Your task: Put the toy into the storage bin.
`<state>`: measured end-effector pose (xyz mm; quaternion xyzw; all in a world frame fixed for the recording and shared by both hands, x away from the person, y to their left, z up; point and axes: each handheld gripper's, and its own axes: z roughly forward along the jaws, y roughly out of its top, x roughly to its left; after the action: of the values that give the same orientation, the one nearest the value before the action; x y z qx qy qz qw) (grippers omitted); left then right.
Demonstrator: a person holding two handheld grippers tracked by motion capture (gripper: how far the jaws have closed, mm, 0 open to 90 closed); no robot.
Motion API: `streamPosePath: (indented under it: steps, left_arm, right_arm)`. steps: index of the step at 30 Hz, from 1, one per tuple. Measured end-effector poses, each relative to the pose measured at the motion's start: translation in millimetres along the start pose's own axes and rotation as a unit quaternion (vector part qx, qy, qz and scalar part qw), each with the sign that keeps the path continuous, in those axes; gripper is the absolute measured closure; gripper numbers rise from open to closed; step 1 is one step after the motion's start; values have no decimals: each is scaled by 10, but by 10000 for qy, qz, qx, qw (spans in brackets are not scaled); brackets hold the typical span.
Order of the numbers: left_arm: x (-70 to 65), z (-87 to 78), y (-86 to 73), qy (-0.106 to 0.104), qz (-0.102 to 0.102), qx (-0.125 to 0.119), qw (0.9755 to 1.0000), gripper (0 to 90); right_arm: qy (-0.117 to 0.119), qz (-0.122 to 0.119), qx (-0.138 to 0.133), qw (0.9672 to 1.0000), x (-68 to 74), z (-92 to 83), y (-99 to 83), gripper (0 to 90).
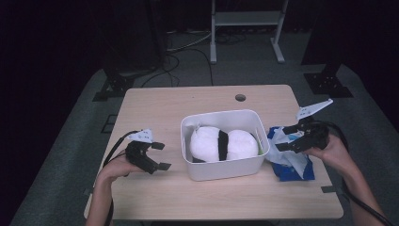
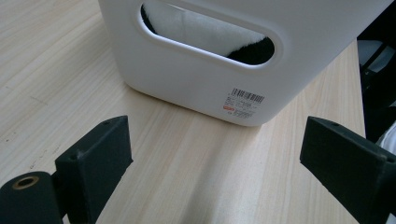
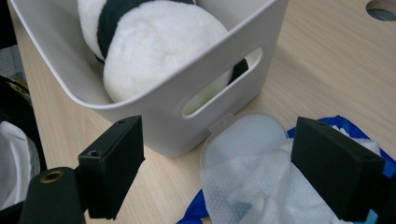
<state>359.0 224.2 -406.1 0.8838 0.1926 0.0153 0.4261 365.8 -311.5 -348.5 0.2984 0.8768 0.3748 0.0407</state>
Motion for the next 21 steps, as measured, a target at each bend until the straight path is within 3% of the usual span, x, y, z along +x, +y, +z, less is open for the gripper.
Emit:
streamPosePath:
  steps: [21]
  left_arm:
    - [-15, 28, 3, -15, -9, 19, 10000, 77]
  right_arm:
    - [-48, 319, -145, 9994, 51, 22, -457, 159]
